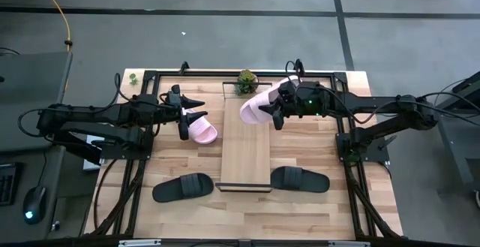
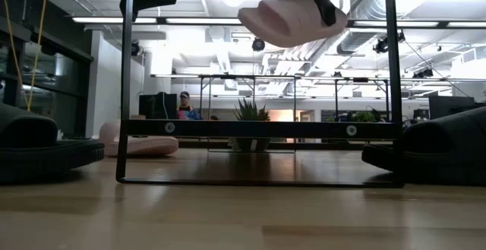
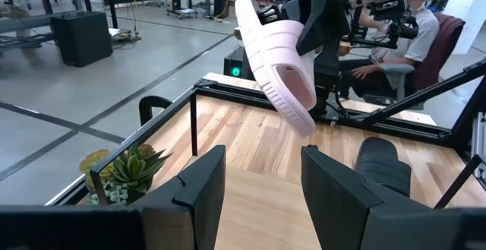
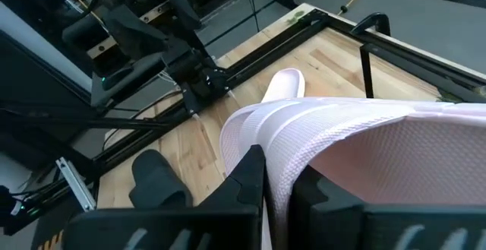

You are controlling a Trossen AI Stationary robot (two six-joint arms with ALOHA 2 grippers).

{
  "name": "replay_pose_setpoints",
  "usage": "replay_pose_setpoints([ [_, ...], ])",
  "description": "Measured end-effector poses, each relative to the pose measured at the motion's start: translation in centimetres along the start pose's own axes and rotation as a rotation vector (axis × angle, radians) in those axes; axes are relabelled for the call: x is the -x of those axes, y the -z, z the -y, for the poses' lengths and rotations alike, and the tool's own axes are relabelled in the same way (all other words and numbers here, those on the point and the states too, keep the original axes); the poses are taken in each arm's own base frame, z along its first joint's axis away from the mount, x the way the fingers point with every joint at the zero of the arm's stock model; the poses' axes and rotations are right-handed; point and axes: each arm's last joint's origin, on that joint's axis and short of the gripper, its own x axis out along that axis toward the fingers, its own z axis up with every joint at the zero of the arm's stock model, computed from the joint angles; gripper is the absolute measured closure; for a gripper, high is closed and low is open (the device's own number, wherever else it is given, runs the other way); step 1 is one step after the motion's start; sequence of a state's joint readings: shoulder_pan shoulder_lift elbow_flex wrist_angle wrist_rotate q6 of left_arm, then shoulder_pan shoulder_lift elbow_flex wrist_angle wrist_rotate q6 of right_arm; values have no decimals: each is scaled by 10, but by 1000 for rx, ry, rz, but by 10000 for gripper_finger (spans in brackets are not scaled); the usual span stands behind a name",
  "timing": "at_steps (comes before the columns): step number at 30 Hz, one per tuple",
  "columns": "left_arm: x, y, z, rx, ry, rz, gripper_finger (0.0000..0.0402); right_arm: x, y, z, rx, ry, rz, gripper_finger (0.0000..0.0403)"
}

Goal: Pick and place slides into the shelf
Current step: Put the right pink slide on the shelf

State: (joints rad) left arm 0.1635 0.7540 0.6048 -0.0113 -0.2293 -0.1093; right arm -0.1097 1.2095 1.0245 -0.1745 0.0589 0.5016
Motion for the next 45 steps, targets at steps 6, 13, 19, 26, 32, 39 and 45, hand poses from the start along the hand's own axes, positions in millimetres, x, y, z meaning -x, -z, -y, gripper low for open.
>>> replay_pose_setpoints([
  [6,0,0,0,0,0,0,245,0,0,0,-82,-3,-1,396],
  [13,0,0,0,0,0,0,245,0,2,0,-191,-30,-39,396],
  [19,0,0,0,1,0,1,245,0,3,0,-281,-42,-62,396],
  [26,0,0,0,1,0,1,245,0,4,0,-457,-29,-73,396],
  [32,0,0,0,1,0,1,245,1,15,8,-695,130,-121,396],
  [39,0,0,0,1,0,1,245,1,17,6,-755,170,-81,396],
  [45,0,1,0,-1,0,-10,245,-4,22,-15,-784,108,-29,396],
])
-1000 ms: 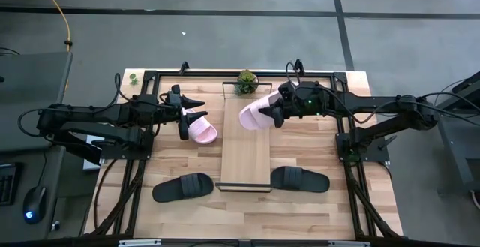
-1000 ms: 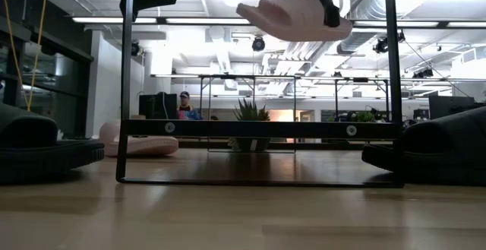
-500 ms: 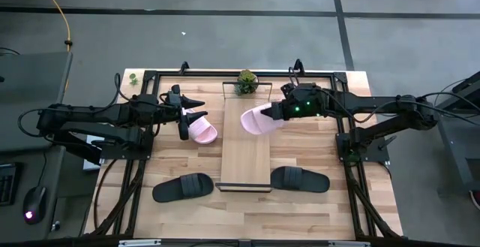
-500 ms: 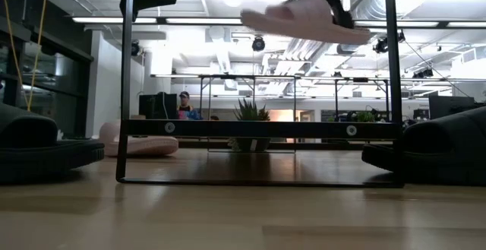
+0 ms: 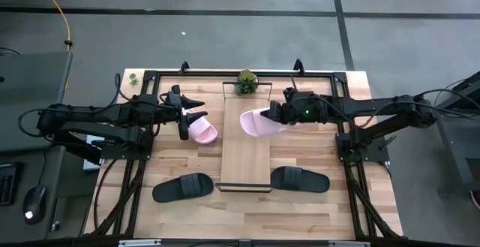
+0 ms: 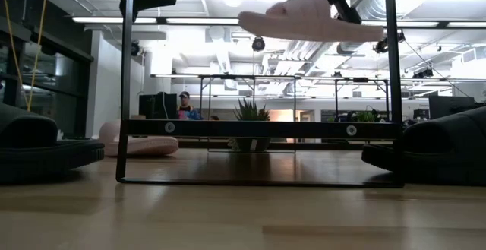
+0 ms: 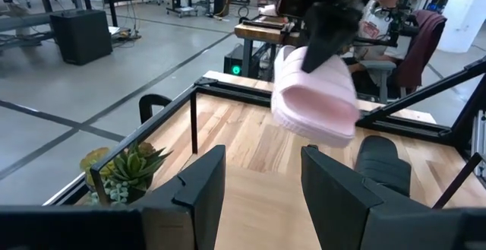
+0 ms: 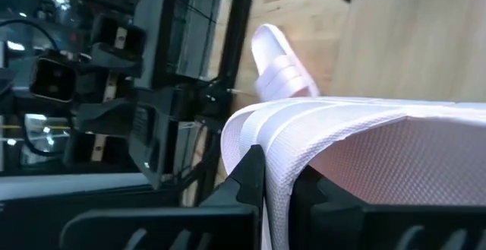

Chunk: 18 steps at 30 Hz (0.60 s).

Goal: Pick and place slides into the shelf
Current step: Put the right pink slide on the shelf

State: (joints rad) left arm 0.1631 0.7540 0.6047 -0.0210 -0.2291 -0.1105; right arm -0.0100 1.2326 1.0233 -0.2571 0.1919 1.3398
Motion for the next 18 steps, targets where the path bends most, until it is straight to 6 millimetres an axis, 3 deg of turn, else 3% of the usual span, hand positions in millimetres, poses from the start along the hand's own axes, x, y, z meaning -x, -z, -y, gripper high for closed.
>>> replay_pose_setpoints([
  [18,0,9,-1,39,2,-97,245,-57,52,-1,-194,-78,-151,396],
])
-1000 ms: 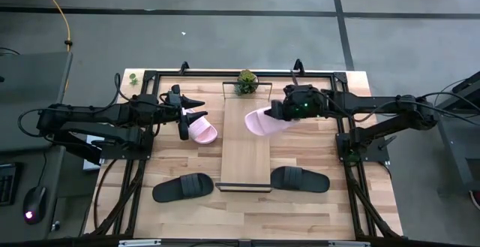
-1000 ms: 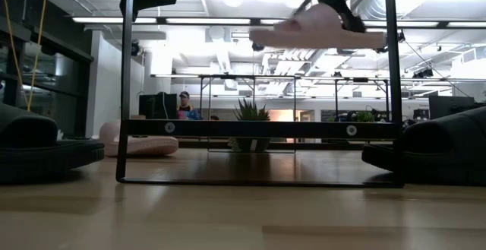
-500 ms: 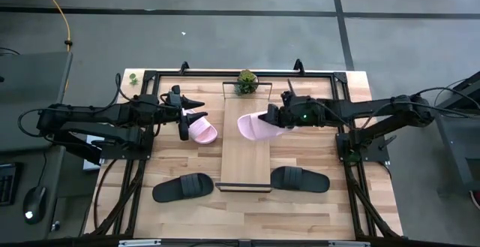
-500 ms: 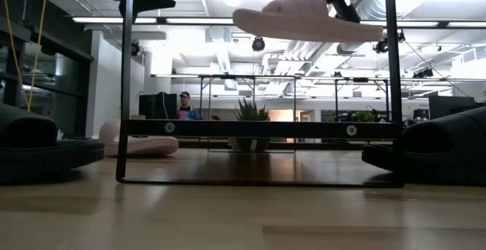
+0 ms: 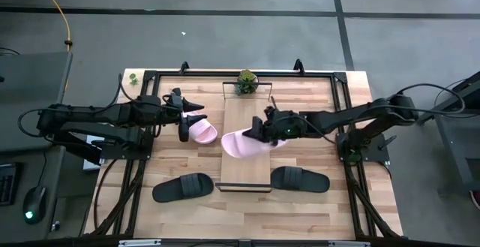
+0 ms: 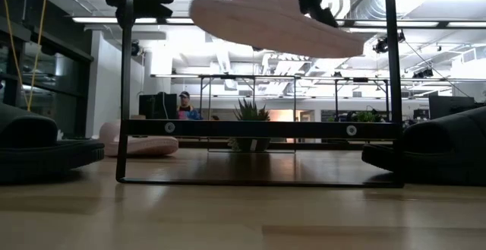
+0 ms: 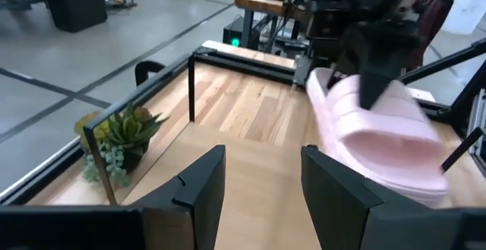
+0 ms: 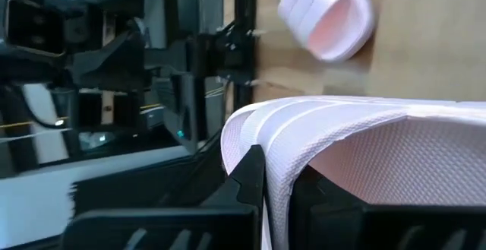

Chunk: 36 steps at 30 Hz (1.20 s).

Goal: Pick and place slides into the shelf
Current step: Put the right pink slide on the shelf

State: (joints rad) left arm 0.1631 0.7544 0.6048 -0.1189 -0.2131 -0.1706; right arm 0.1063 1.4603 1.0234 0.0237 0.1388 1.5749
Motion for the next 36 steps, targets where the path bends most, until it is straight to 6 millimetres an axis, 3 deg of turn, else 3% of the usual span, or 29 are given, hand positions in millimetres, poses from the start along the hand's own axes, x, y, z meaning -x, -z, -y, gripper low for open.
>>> replay_pose_setpoints([
  [20,0,1,0,18,1,-14,245,-14,37,16,-124,46,26,396],
  [36,0,0,0,21,5,3,245,-52,53,44,-216,100,-44,396],
])
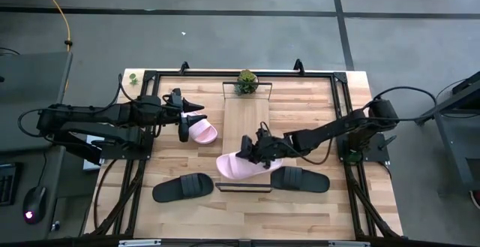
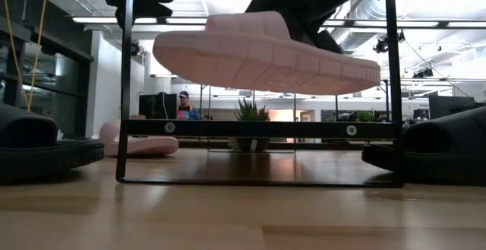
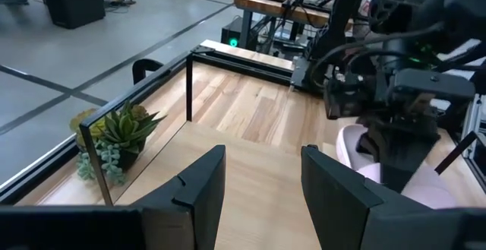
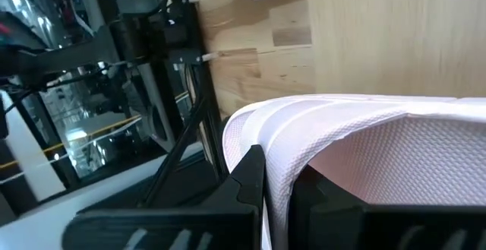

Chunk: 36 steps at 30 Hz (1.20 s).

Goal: Pick and place slides into the shelf
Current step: Put the right pink slide on the shelf

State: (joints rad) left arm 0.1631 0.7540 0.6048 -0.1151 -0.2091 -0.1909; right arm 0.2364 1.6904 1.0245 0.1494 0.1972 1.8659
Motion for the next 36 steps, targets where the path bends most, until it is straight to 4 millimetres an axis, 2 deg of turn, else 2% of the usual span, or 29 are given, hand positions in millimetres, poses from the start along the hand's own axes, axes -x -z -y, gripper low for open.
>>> replay_pose_setpoints([
  [6,0,1,0,-2,8,-10,245,-4,11,9,-41,11,10,396],
  [19,0,1,0,-1,9,-9,245,1,27,14,-42,-25,81,396],
  [36,0,1,0,-1,9,-8,245,2,28,15,-37,-32,104,396],
])
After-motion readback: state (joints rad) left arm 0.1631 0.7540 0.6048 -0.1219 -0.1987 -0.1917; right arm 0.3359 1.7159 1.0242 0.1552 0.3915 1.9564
